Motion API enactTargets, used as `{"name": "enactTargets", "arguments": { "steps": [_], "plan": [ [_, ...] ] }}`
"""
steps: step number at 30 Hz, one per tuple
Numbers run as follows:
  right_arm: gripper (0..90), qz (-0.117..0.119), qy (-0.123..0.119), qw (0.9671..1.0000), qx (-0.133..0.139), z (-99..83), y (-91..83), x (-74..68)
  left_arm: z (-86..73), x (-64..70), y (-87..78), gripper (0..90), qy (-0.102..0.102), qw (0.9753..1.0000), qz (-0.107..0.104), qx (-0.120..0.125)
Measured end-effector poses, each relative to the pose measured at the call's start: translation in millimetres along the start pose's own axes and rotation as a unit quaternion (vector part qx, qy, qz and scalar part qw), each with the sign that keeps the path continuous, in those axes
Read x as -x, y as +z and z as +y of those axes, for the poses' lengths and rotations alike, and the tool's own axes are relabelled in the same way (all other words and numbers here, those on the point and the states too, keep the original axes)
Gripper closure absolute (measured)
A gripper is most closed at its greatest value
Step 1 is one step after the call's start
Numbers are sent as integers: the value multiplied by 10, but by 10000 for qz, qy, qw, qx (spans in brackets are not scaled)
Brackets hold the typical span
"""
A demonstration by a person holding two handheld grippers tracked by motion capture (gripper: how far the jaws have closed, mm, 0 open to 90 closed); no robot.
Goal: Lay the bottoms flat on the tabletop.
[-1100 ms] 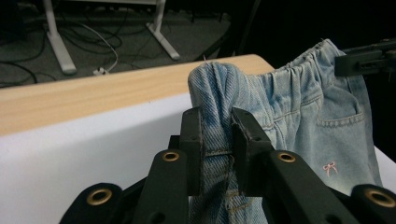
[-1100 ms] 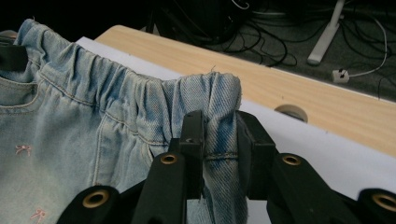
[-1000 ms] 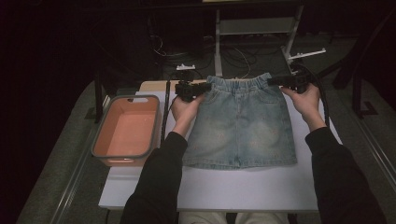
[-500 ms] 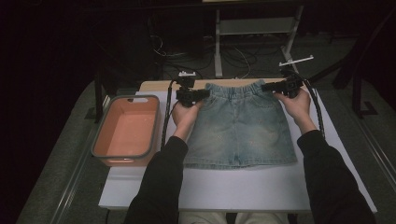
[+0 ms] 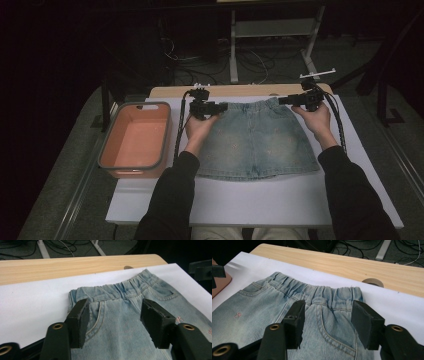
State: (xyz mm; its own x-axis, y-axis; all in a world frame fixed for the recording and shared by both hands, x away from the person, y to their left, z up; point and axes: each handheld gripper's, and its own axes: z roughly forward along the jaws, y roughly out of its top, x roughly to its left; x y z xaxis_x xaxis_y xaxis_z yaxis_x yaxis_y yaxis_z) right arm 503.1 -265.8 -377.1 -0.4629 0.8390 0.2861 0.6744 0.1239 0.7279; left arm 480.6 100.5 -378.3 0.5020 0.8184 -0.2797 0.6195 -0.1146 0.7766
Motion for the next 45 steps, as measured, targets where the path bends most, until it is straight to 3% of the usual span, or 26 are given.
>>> {"name": "enactTargets", "arguments": {
  "steps": [20,34,45],
  "plan": [
    [169,322,-96,9992,195,-199,-284,-263,-112,111,-356,305,33,9993,-353,107],
    [123,555,-220,9980,205,-367,-349,-403,-202,90,-654,261,16,9990,-451,58],
    [104,727,-387,9964,204,-381,-341,-538,-368,31,-867,240,-133,9983,-570,23]
  ]
}}
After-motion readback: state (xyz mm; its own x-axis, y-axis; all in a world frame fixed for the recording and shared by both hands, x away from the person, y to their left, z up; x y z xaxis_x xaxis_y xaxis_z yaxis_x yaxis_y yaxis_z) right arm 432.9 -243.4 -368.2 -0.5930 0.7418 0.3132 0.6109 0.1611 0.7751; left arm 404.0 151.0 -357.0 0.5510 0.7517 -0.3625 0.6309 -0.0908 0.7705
